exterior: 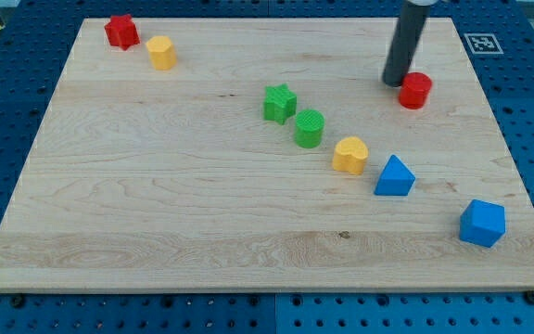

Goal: Move the green star to the green circle

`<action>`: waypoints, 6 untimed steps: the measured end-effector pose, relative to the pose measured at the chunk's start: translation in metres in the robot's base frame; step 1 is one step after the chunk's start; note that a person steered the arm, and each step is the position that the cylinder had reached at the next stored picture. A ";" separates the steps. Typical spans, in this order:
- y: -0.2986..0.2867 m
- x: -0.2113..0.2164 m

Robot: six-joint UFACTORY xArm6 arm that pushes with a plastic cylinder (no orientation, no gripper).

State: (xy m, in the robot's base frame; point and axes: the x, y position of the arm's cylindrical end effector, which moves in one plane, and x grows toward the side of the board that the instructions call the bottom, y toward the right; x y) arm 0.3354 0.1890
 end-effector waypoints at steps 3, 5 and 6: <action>0.012 0.021; -0.055 0.021; -0.108 0.021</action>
State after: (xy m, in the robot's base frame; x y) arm 0.3567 0.0806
